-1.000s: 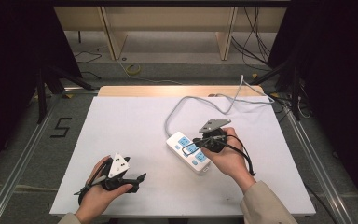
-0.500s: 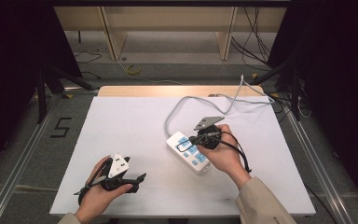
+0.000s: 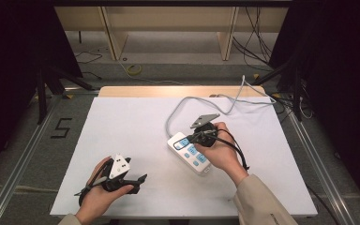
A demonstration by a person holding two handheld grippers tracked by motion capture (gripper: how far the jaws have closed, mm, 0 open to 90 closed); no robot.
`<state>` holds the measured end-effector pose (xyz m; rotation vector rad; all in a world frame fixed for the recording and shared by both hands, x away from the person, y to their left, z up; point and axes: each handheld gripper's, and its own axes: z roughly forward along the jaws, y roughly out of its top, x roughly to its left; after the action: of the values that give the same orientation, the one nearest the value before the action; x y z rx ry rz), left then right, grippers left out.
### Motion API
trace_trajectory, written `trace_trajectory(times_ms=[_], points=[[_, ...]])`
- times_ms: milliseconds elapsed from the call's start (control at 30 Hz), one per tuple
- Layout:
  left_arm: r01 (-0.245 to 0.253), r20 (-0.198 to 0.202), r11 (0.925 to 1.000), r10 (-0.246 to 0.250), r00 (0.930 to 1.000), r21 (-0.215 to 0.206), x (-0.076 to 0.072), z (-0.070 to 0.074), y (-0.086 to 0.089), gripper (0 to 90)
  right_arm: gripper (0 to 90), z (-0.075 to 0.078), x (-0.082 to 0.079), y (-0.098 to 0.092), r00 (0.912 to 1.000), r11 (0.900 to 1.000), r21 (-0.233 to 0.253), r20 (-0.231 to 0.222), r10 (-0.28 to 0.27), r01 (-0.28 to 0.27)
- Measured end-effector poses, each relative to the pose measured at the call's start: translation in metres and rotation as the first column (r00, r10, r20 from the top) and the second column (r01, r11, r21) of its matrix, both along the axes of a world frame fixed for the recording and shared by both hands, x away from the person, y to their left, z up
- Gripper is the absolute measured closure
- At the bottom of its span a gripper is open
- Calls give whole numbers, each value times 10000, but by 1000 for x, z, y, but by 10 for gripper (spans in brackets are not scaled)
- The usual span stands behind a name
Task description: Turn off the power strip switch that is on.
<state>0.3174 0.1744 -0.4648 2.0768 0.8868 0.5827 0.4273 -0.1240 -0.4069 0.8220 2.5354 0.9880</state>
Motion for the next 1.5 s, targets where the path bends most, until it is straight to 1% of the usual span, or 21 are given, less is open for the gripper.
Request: trace_trajectory(times_ms=[500, 700, 867, 1200, 1500], points=[[28, 31, 10000, -28, 10000, 7, 0, 0, 0, 186, 900, -2, 8, 10, 9998, 9995, -315, -184, 35, -41], [23, 26, 10000, -23, 10000, 13, 0, 0, 0, 187, 900, -5, 13, 14, 9995, 9990, -427, -300, 123, -136], [32, 2, 10000, -32, 10000, 1, 0, 0, 0, 185, 900, -7, 14, 15, 9993, 9989, -454, -380, 50, -67], [37, -3, 10000, -37, 10000, -4, 0, 0, 0, 181, 900, -8, 20, 21, 9989, 9975, -676, -430, 168, -197], [50, -10, 10000, -50, 10000, -4, 0, 0, -1, 181, 900, -12, 24, 28, 9976, 9962, -834, -669, 200, -256]])
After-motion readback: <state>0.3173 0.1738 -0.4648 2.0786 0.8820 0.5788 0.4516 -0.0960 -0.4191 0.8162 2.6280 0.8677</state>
